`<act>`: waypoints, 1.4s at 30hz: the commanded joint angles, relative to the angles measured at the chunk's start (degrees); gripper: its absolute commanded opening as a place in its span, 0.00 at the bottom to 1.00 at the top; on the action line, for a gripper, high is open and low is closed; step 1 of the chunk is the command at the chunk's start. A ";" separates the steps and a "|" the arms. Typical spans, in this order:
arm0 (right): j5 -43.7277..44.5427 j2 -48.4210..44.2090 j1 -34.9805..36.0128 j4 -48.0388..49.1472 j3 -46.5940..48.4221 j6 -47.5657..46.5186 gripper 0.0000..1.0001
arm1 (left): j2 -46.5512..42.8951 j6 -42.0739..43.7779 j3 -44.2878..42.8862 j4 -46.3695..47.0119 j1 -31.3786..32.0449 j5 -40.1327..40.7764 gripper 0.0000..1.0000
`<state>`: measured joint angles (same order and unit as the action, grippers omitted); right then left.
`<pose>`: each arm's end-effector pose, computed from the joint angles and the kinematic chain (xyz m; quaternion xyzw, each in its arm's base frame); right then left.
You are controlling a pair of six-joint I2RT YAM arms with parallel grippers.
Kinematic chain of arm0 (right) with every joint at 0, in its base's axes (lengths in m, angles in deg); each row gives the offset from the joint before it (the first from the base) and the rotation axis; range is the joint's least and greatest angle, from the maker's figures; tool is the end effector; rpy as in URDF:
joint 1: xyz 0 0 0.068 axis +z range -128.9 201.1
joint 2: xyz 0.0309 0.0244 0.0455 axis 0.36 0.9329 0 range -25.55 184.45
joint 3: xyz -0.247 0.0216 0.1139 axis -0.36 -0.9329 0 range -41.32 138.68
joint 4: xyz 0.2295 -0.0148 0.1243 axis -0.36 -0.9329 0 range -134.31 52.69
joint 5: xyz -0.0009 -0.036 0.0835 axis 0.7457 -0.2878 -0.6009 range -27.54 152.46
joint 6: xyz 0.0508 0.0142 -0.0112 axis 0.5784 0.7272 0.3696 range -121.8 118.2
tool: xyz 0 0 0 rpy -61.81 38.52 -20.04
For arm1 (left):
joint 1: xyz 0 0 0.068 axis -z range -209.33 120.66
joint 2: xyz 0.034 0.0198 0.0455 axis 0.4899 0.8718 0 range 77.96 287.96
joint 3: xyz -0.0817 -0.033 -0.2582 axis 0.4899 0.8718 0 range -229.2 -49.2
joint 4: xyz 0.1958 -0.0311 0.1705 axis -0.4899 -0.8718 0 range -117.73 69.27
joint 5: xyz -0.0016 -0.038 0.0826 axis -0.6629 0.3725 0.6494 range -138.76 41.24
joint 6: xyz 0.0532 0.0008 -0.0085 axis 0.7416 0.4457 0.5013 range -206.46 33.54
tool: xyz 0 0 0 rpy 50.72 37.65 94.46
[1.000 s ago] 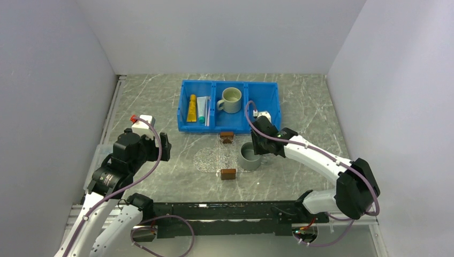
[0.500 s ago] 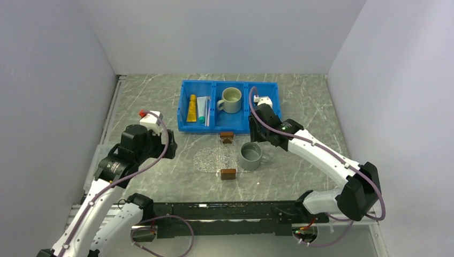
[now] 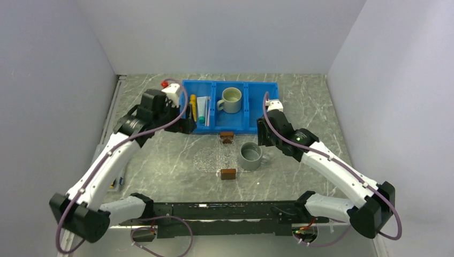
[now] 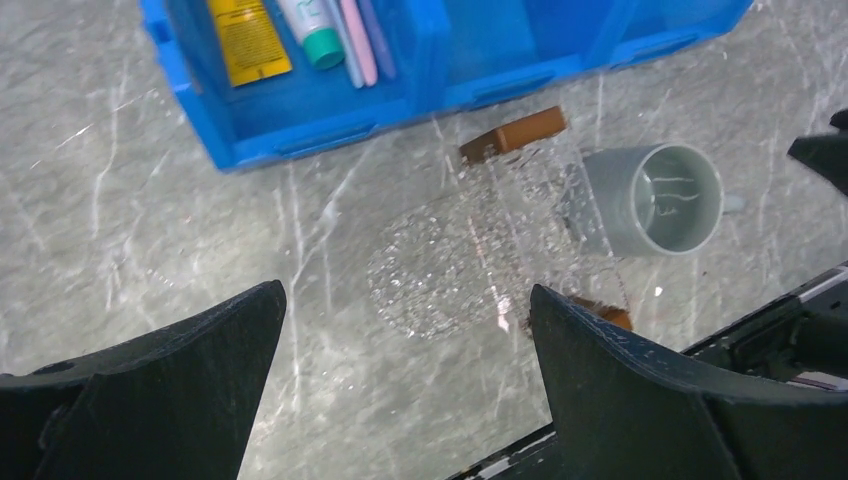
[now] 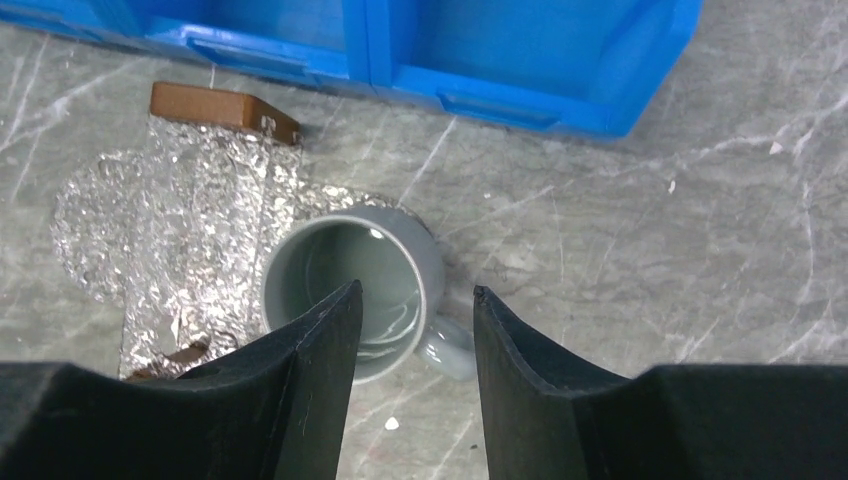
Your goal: Prepare toiletry sets of a toothbrush and toothpaste on the tray
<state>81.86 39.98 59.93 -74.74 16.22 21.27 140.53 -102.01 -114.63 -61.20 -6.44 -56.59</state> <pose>0.1921 0.1394 0.3025 -0.0618 0.9122 0.0585 0.4008 0.2069 -0.0926 0.3534 0.0874 0.8914 -0.2029 0.3957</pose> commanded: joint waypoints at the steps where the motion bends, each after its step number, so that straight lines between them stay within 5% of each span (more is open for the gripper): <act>1: -0.54 -5.16 0.00 -0.39 -3.64 0.94 0.47 | 7.41 -2.60 -9.74 1.09 2.90 -0.73 0.99; 23: -5.67 -21.13 0.02 -1.27 -12.24 4.62 0.43 | 53.42 -6.77 -56.18 -4.13 8.25 2.58 0.89; 42: -10.94 -22.43 0.08 0.49 -14.47 5.54 0.37 | 67.28 -12.31 -62.60 1.99 8.47 10.21 0.78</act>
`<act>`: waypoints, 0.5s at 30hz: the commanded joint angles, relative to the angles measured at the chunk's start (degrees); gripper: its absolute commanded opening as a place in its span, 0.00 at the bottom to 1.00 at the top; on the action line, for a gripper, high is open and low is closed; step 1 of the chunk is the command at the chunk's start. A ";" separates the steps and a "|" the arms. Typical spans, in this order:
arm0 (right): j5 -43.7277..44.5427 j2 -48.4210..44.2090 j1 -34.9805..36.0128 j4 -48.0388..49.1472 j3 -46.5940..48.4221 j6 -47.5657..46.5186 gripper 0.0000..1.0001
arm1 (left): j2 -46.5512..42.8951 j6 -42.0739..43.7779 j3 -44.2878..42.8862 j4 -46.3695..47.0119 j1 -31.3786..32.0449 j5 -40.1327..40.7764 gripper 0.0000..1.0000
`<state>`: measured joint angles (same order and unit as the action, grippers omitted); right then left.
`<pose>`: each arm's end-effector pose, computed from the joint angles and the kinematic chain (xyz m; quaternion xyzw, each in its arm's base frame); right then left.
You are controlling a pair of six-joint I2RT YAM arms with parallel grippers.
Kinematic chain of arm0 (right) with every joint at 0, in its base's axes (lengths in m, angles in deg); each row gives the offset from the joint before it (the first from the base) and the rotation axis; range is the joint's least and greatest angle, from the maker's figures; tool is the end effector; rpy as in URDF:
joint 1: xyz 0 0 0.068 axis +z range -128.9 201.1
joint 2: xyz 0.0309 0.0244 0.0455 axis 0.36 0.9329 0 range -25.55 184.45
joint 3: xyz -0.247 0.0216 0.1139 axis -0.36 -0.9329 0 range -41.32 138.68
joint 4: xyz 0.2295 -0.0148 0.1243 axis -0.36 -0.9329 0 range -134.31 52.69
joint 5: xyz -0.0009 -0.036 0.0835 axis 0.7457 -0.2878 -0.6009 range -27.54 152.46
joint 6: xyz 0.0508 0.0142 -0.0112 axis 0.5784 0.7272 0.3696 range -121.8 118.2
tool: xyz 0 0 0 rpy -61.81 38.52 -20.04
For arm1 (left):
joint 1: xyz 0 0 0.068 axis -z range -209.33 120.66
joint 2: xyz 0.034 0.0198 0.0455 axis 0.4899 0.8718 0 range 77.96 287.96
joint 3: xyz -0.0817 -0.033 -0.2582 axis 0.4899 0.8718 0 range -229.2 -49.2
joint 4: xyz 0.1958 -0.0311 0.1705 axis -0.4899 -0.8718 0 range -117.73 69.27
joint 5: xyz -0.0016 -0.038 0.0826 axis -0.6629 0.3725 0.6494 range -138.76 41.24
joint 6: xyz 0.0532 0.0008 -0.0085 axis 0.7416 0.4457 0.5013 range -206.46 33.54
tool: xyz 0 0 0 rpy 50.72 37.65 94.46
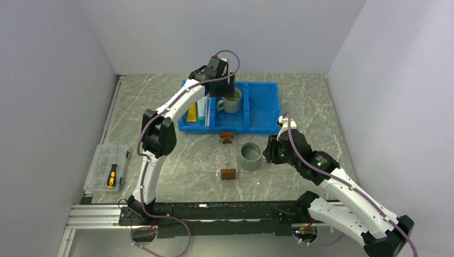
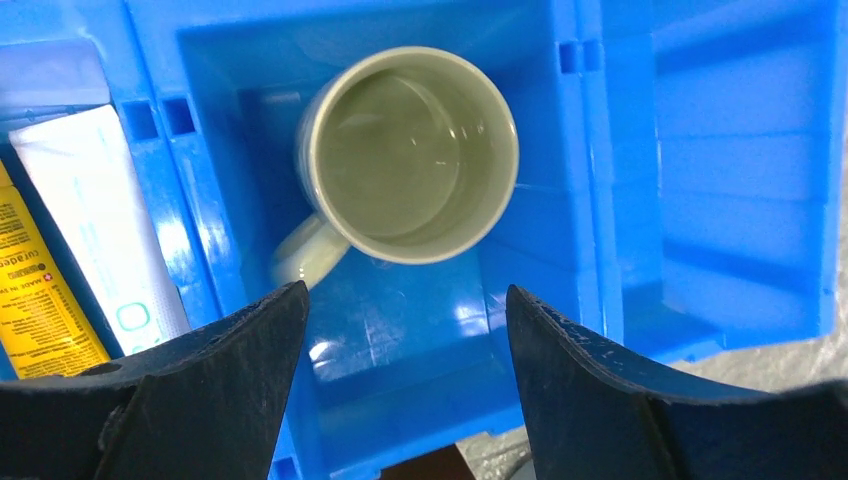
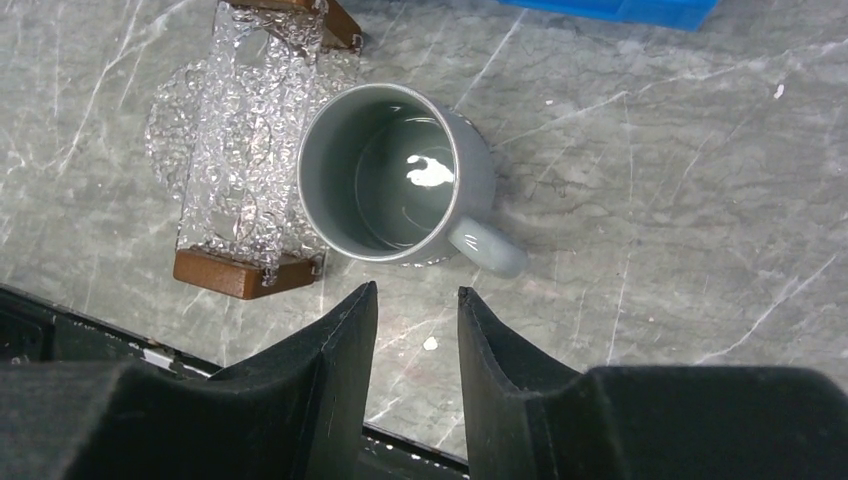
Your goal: Prepare toiletry sets of a toothbrush and toothpaste on the tray
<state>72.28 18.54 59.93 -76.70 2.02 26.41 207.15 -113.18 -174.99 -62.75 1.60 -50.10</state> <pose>0.1280 0.0953 0.2836 -0.0478 0.9030 0.1671 0.3929 0.4387 -0.2638 0.2855 0.0384 0.9244 -0.1924 0.3271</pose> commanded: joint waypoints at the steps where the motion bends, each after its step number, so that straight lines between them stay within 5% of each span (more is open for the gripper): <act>1: -1.58 -1.07 0.05 2.48 -0.34 0.36 0.37 | 0.87 -1.18 -2.19 3.91 0.44 4.21 0.78; 15: -3.05 -1.59 0.07 3.29 -1.30 -0.52 0.35 | 5.41 -0.79 -5.66 7.13 1.05 9.83 0.75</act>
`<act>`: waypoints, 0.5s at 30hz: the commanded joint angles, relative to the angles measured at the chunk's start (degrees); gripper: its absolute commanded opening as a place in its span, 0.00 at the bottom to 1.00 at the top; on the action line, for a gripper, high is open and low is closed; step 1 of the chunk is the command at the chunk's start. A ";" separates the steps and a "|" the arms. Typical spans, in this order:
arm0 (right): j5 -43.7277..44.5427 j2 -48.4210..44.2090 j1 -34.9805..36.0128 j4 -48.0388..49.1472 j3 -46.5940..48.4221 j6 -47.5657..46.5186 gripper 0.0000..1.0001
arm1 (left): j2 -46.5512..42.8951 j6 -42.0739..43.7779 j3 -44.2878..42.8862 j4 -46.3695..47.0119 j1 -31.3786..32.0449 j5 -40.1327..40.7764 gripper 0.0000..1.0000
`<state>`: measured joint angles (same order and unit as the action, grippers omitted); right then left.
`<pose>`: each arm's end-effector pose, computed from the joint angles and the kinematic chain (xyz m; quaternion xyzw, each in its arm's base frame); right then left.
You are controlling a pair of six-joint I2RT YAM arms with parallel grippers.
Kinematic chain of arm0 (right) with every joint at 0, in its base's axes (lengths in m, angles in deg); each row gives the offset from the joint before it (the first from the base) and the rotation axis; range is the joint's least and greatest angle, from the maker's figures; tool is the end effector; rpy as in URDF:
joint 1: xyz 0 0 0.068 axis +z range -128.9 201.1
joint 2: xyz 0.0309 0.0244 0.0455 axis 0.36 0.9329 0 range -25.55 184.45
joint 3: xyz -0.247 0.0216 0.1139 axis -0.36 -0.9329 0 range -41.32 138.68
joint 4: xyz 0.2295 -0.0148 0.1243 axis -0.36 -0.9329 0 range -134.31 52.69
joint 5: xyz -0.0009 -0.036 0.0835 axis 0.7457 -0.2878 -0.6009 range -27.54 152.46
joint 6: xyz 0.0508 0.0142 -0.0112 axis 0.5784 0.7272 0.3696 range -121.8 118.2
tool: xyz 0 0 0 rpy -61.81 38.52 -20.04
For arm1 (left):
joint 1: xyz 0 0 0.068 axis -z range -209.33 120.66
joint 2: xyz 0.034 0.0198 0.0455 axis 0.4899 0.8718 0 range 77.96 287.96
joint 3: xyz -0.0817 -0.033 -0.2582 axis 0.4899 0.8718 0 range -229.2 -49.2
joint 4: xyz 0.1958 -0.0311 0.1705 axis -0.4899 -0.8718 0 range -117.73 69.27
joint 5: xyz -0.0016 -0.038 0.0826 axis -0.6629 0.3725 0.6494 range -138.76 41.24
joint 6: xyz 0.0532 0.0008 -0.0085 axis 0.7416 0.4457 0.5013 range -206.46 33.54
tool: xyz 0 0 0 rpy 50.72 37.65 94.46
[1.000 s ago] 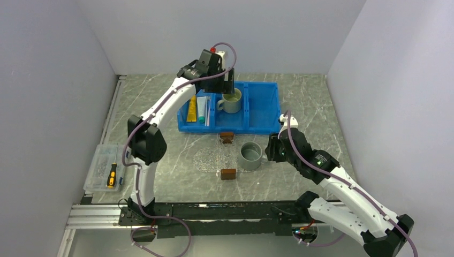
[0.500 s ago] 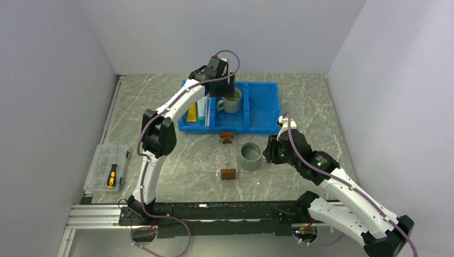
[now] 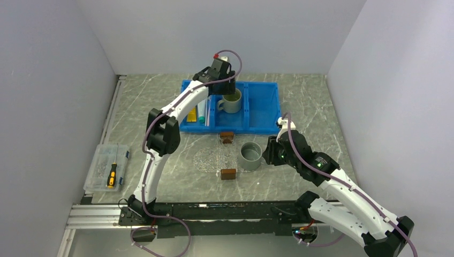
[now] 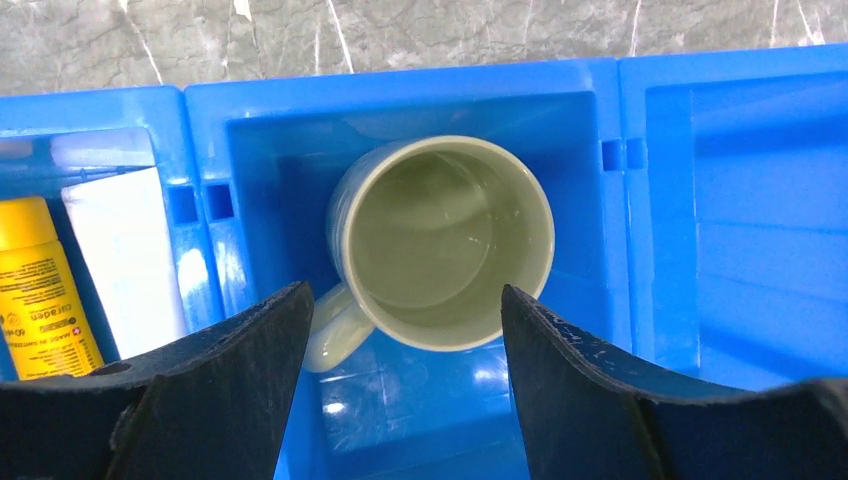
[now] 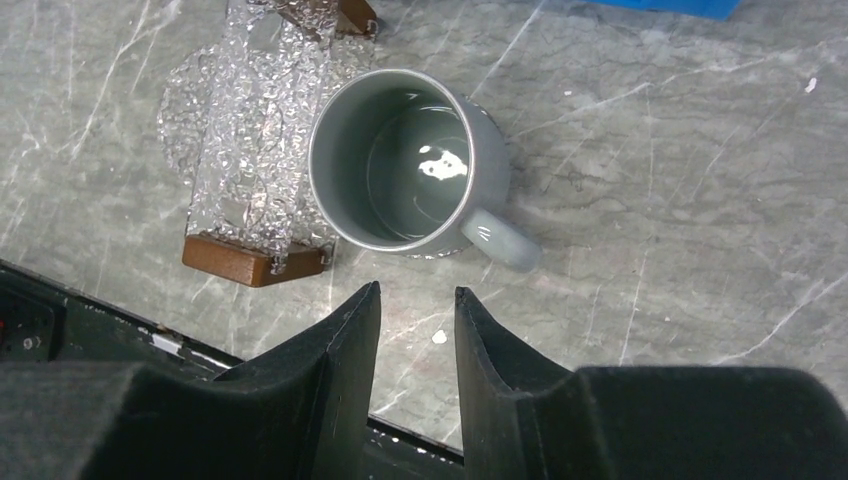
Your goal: Prepare toiletry sets of a toothbrush and toothpaste on the tray
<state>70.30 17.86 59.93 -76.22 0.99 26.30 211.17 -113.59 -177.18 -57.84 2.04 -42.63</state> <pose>0.1261 0.0953 0.2799 -0.0558 0.9030 0.1807 0.3858 0.4554 -0.2732 0.2698 0.0122 0.9136 -0.1546 0.3759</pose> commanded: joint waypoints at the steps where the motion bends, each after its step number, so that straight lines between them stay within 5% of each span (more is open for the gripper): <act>1: -1.13 -0.96 -0.02 2.80 -0.29 -0.43 0.35 | 1.67 -0.45 -3.50 2.36 0.62 2.61 0.74; 15: -2.28 -0.70 0.02 3.48 -0.76 -0.91 0.35 | 4.25 -0.75 -2.70 3.43 0.81 4.35 0.66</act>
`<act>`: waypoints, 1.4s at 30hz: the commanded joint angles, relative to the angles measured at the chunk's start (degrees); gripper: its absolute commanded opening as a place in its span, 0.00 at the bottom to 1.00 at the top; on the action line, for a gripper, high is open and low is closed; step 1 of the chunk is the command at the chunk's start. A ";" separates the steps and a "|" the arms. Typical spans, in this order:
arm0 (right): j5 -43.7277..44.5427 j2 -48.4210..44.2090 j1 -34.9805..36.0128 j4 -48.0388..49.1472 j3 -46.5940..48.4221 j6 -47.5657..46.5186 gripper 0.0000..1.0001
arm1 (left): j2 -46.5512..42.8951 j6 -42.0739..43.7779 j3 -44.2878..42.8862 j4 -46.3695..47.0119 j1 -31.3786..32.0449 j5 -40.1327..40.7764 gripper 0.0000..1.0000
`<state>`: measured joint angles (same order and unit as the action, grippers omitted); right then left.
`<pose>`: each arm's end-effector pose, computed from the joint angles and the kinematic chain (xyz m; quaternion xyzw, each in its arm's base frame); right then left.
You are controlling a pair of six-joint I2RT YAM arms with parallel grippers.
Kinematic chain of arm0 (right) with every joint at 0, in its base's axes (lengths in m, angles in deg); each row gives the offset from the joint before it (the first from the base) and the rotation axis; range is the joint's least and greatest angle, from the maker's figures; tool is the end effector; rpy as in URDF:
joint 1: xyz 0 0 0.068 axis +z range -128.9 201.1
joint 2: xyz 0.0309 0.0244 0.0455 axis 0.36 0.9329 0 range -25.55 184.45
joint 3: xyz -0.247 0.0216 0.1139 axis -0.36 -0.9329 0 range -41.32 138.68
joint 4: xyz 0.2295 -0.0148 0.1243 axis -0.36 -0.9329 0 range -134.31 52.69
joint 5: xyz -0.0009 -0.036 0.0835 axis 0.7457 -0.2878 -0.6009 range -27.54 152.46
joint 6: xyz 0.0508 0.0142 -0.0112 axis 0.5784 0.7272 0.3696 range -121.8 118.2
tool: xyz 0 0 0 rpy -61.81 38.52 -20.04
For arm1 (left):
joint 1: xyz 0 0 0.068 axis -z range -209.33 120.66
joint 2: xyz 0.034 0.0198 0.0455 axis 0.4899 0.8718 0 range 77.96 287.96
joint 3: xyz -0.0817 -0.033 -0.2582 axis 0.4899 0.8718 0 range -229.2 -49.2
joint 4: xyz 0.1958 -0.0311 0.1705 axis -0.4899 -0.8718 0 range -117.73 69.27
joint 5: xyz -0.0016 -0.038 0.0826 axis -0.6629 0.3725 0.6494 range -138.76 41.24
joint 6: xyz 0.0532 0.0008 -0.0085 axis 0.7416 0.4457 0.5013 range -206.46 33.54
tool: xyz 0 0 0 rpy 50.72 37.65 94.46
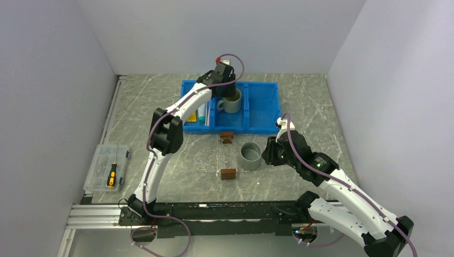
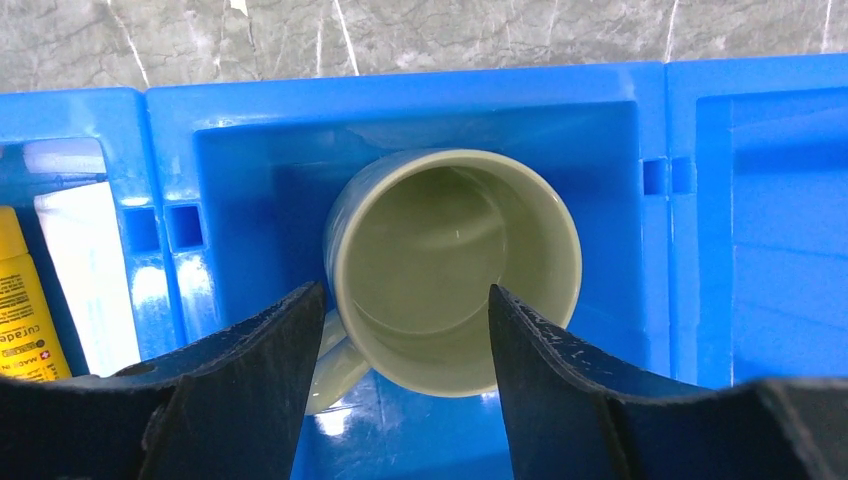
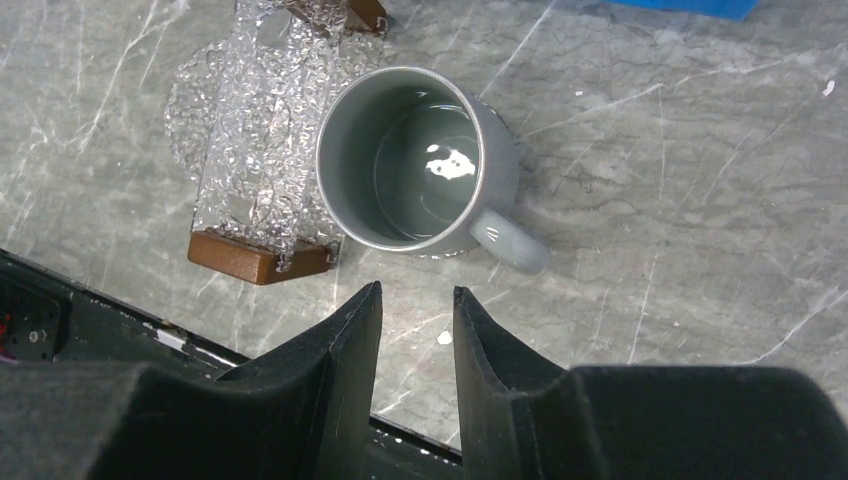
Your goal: Prepare toiletry sets of a toothbrush and toothpaste on the tray
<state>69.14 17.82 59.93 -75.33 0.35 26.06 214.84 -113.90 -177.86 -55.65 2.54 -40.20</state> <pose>0.1263 0.0964 0.2776 -0.0618 0.9020 0.1890 0.3832 0.4643 -0.2824 0.2438 0.0057 0.9154 -0.1368 0.3785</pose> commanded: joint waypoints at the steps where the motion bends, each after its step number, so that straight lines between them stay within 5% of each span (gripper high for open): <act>1: -1.25 -0.62 0.07 2.74 -0.18 -0.66 0.34 | 0.56 -0.35 -1.84 1.32 0.34 1.99 0.65; 42: -2.69 -1.09 0.07 3.78 -0.74 -0.80 0.34 | -2.61 6.38 2.42 -3.36 3.37 5.39 0.33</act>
<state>66.80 17.82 59.93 -74.06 -0.26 25.67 216.18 -108.35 -176.83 -56.92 4.47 -33.27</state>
